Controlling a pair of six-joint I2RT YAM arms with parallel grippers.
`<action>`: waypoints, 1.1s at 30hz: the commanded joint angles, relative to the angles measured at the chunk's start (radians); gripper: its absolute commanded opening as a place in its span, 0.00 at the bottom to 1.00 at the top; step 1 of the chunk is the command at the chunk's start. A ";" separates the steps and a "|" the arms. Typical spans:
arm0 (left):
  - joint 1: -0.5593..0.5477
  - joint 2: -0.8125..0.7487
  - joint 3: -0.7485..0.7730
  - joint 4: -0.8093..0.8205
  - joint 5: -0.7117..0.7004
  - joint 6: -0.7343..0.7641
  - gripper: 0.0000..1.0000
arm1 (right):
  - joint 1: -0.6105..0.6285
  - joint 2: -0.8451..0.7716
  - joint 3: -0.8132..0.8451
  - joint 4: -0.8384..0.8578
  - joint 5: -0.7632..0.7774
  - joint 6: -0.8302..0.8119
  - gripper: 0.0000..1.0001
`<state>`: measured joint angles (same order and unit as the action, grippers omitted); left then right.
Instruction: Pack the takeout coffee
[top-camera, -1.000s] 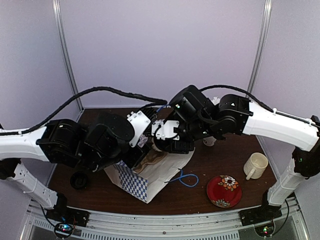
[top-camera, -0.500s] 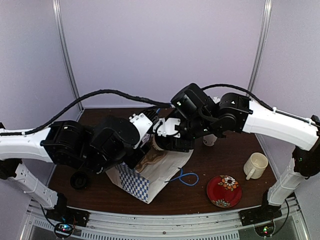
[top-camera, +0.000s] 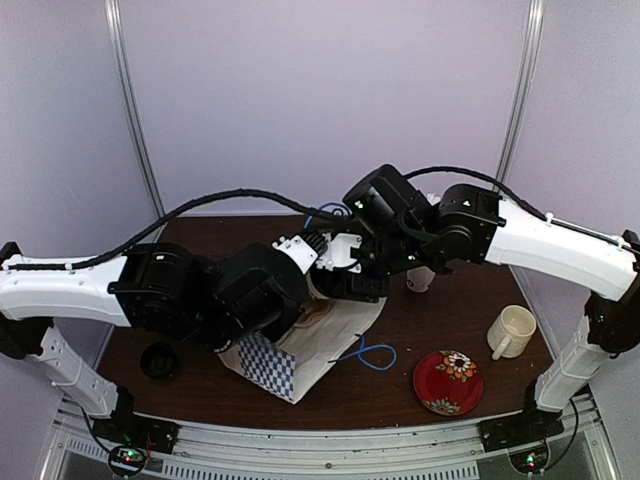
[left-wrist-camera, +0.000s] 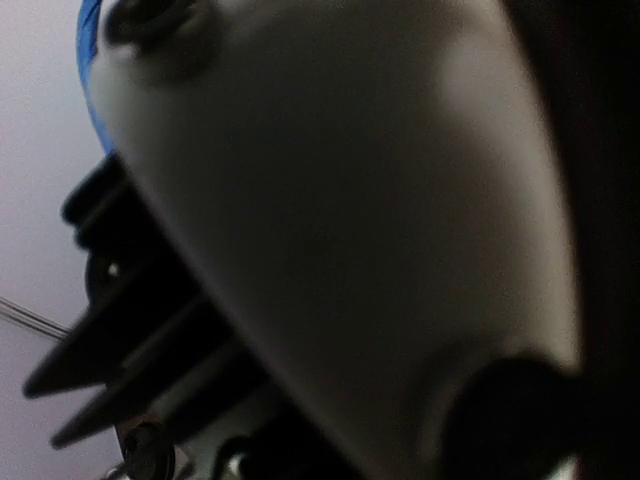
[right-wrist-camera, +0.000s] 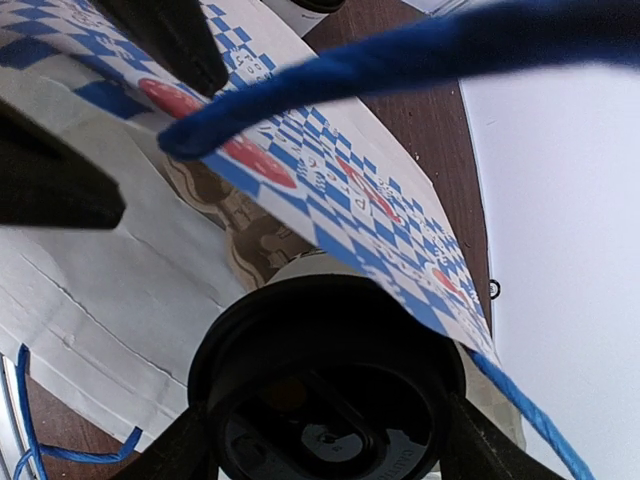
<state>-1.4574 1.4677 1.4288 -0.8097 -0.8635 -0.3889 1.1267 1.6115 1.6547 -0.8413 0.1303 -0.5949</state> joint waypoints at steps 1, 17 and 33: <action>0.031 0.011 0.037 -0.051 -0.007 -0.056 0.22 | -0.005 0.004 0.029 0.010 -0.004 0.011 0.59; 0.180 -0.137 -0.016 0.128 0.440 0.088 0.00 | 0.007 -0.101 0.057 -0.254 -0.228 -0.091 0.59; 0.270 -0.115 0.076 0.032 0.716 0.259 0.00 | 0.116 -0.111 0.072 -0.369 -0.075 -0.225 0.58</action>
<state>-1.1995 1.3479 1.4597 -0.7860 -0.2264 -0.1997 1.2301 1.5120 1.7039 -1.1919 -0.0227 -0.7872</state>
